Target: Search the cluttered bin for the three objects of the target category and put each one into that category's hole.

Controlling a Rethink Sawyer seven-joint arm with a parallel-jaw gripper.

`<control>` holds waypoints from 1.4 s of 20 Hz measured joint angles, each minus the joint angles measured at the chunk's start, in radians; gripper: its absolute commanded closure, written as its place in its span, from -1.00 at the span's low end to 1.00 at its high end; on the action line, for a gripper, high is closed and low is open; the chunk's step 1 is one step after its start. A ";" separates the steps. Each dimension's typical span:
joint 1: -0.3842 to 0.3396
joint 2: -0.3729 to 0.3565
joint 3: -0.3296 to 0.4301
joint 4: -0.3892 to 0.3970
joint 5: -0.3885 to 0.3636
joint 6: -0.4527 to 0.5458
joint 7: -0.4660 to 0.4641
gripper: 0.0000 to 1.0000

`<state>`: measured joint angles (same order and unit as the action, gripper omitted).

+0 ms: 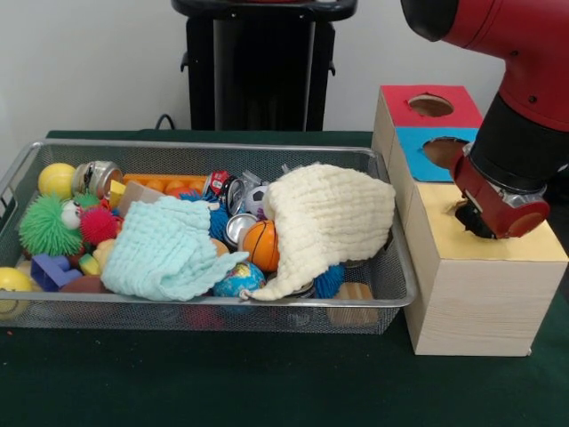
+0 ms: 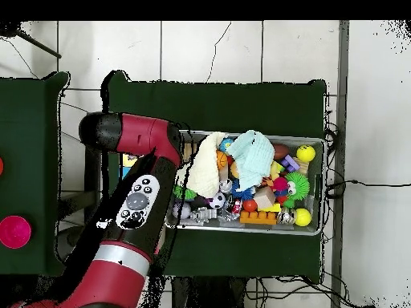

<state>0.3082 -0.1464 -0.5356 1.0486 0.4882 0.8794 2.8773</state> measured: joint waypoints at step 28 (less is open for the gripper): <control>-0.076 -0.215 -0.007 -0.049 -0.035 0.315 0.000 1.00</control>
<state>0.2319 -0.3619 -0.5427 0.9994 0.4534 1.1939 2.8775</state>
